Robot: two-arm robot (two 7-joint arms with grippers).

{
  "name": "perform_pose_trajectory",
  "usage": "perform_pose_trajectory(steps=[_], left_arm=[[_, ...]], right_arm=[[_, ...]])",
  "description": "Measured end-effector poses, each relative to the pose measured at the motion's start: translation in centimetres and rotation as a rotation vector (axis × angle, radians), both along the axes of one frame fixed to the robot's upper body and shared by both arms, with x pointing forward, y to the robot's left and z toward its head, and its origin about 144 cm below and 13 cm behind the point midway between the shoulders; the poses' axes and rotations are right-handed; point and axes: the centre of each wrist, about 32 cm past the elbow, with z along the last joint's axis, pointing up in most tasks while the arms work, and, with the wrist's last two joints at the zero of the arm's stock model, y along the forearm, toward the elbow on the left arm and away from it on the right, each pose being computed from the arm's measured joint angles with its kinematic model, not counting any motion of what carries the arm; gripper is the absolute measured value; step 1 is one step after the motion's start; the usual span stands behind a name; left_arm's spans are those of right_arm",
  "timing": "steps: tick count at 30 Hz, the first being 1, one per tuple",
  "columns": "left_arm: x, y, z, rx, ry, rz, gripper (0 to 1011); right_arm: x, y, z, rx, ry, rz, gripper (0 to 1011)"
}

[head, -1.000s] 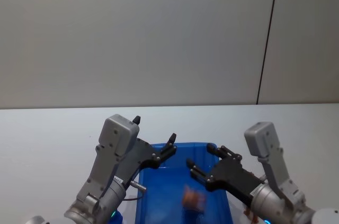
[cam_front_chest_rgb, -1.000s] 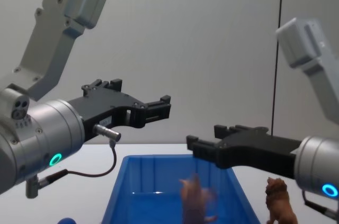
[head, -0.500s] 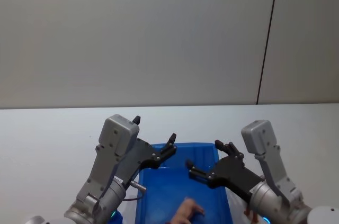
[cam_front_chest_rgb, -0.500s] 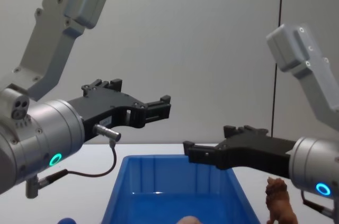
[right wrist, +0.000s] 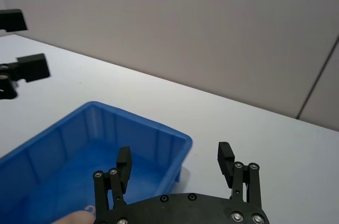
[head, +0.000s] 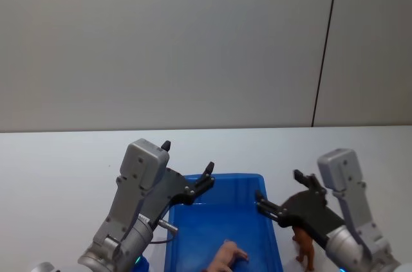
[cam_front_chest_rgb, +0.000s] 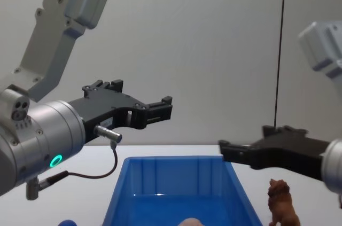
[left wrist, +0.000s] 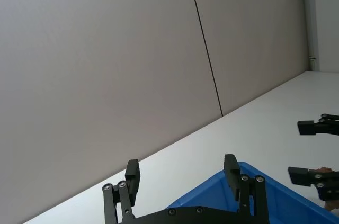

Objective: Pick up the two dolls from the table and place them into the box.

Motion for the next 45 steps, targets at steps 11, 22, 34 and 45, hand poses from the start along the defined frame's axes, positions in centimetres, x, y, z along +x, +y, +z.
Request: perform_pose_trajectory(steps=[11, 22, 34, 45], left_arm=[[0.0, 0.0, 0.0, 0.0, 0.0, 0.0, 1001], [0.0, 0.0, 0.0, 0.0, 0.0, 0.0, 1001], [0.0, 0.0, 0.0, 0.0, 0.0, 0.0, 1001], [0.0, 0.0, 0.0, 0.0, 0.0, 0.0, 1001]], right_arm=[[-1.8, -1.3, -0.4, -0.034, 0.051, -0.114, 1001], [-3.0, -1.6, -1.2, -0.053, 0.113, -0.146, 1001], [-3.5, -1.5, -2.3, -0.061, 0.177, -0.143, 1001], [-3.6, -1.2, -3.5, -0.06, 0.226, -0.141, 949]])
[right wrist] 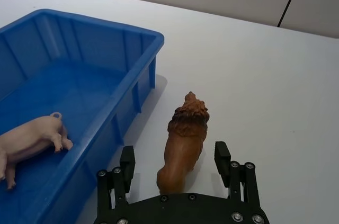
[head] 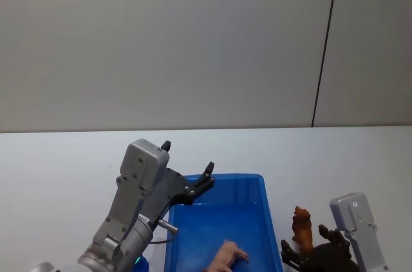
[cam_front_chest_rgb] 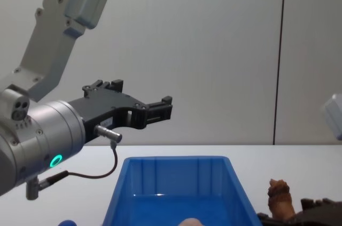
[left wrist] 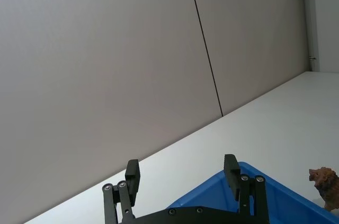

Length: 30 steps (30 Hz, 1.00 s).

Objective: Pick up the two dolls from the table and place them into the box.

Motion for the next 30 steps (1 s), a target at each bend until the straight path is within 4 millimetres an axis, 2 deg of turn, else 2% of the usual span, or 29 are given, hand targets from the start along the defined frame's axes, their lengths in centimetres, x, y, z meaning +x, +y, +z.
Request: perform_pose_trajectory(steps=[4, 8, 12, 15, 18, 19, 22, 30], left_arm=[[0.0, 0.0, 0.0, 0.0, 0.0, 0.0, 1001], [0.0, 0.0, 0.0, 0.0, 0.0, 0.0, 1001], [0.0, 0.0, 0.0, 0.0, 0.0, 0.0, 1001], [0.0, 0.0, 0.0, 0.0, 0.0, 0.0, 1001], [0.0, 0.0, 0.0, 0.0, 0.0, 0.0, 1001], [0.0, 0.0, 0.0, 0.0, 0.0, 0.0, 1001], [0.0, 0.0, 0.0, 0.0, 0.0, 0.0, 1001], [0.0, 0.0, 0.0, 0.0, 0.0, 0.0, 1001]], right_arm=[[0.0, 0.1, -0.2, 0.002, 0.013, -0.003, 879], [0.0, 0.2, -0.4, 0.003, 0.024, -0.011, 729], [0.0, 0.2, -0.5, 0.002, 0.03, -0.02, 643], [0.0, 0.3, -0.6, 0.001, 0.033, -0.027, 503], [-0.1, 0.3, -0.6, -0.001, 0.037, -0.037, 444], [-0.2, 0.3, -0.5, -0.003, 0.037, -0.044, 389], [-0.3, 0.3, -0.4, -0.007, 0.035, -0.055, 313], [-0.5, 0.1, 0.4, -0.019, -0.002, -0.073, 299]])
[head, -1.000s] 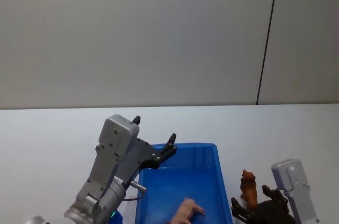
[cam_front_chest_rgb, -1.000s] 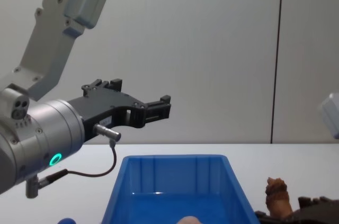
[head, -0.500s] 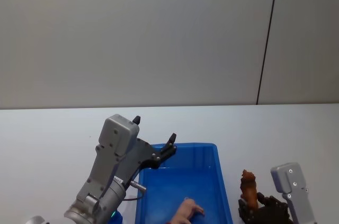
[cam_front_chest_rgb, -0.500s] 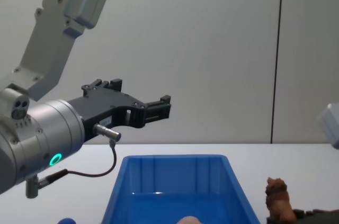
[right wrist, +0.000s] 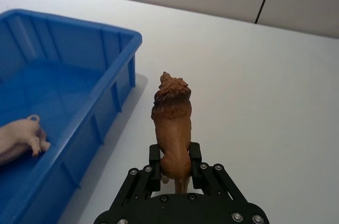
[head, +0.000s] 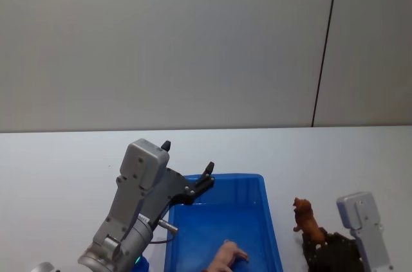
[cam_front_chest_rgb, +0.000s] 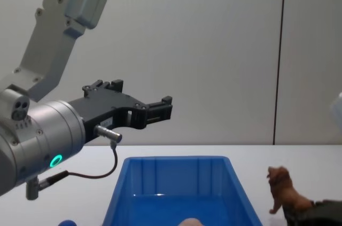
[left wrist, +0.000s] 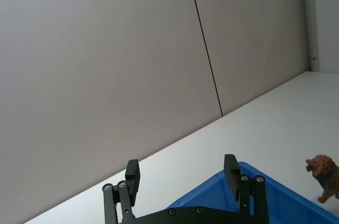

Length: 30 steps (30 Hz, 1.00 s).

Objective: Pick up the two dolls from the table and place them into the box.

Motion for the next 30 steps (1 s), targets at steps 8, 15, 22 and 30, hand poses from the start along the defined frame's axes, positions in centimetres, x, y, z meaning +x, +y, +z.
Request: perform_pose_trajectory(steps=[8, 15, 22, 30], left_arm=[[0.0, 0.0, 0.0, 0.0, 0.0, 0.0, 1001], [0.0, 0.0, 0.0, 0.0, 0.0, 0.0, 1001], [0.0, 0.0, 0.0, 0.0, 0.0, 0.0, 1001], [0.0, 0.0, 0.0, 0.0, 0.0, 0.0, 1001]], right_arm=[[0.4, -0.2, 1.4, 0.004, -0.072, 0.013, 299], [1.1, -0.2, 2.8, 0.022, -0.133, 0.065, 299], [2.1, 0.2, 3.9, 0.056, -0.169, 0.14, 299], [3.1, 1.1, 4.3, 0.097, -0.166, 0.216, 299]])
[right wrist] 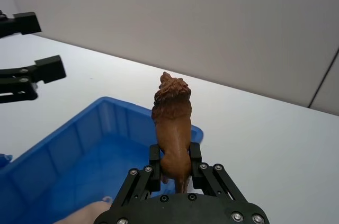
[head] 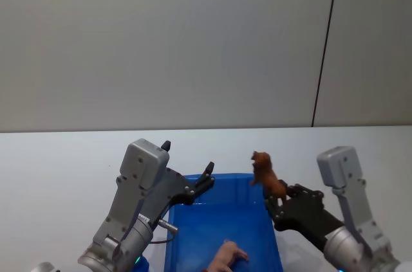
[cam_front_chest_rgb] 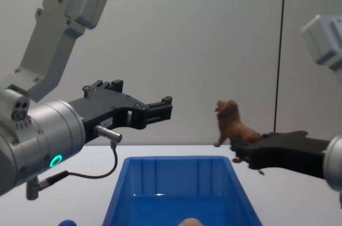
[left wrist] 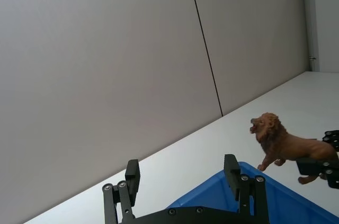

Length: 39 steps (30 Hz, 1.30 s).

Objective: Pick up the two dolls from the table and place them into the box.

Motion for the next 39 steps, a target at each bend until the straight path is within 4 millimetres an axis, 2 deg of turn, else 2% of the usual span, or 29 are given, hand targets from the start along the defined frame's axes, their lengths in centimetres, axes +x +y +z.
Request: perform_pose_trajectory(steps=[9, 13, 14, 16, 17, 20, 24, 30, 31, 33, 39], left_arm=[[0.0, 0.0, 0.0, 0.0, 0.0, 0.0, 1001], [0.0, 0.0, 0.0, 0.0, 0.0, 0.0, 1001], [0.0, 0.0, 0.0, 0.0, 0.0, 0.0, 1001], [0.0, 0.0, 0.0, 0.0, 0.0, 0.0, 1001], [0.0, 0.0, 0.0, 0.0, 0.0, 0.0, 1001], [0.0, 0.0, 0.0, 0.0, 0.0, 0.0, 1001], [0.0, 0.0, 0.0, 0.0, 0.0, 0.0, 1001], [0.0, 0.0, 0.0, 0.0, 0.0, 0.0, 1001], [0.0, 0.0, 0.0, 0.0, 0.0, 0.0, 1001], [0.0, 0.0, 0.0, 0.0, 0.0, 0.0, 1001], [0.0, 0.0, 0.0, 0.0, 0.0, 0.0, 1001]], right_arm=[[1.2, 1.0, -0.3, 0.025, 0.024, 0.067, 303], [1.7, 1.3, -0.6, 0.029, 0.034, 0.081, 434], [1.8, 1.4, -0.6, 0.03, 0.037, 0.083, 434], [2.0, 1.5, -0.8, 0.03, 0.04, 0.085, 526], [2.1, 1.5, -0.8, 0.031, 0.041, 0.085, 526], [2.2, 1.5, -0.9, 0.031, 0.042, 0.084, 609], [2.4, 1.4, -1.0, 0.03, 0.036, 0.068, 766], [2.4, 1.0, -1.0, 0.029, 0.02, 0.03, 902], [2.4, 0.9, -1.0, 0.029, 0.013, 0.015, 956], [2.2, 0.6, -1.0, 0.03, 0.004, -0.008, 998], [1.6, -0.4, -1.0, 0.032, -0.018, -0.072, 1001]])
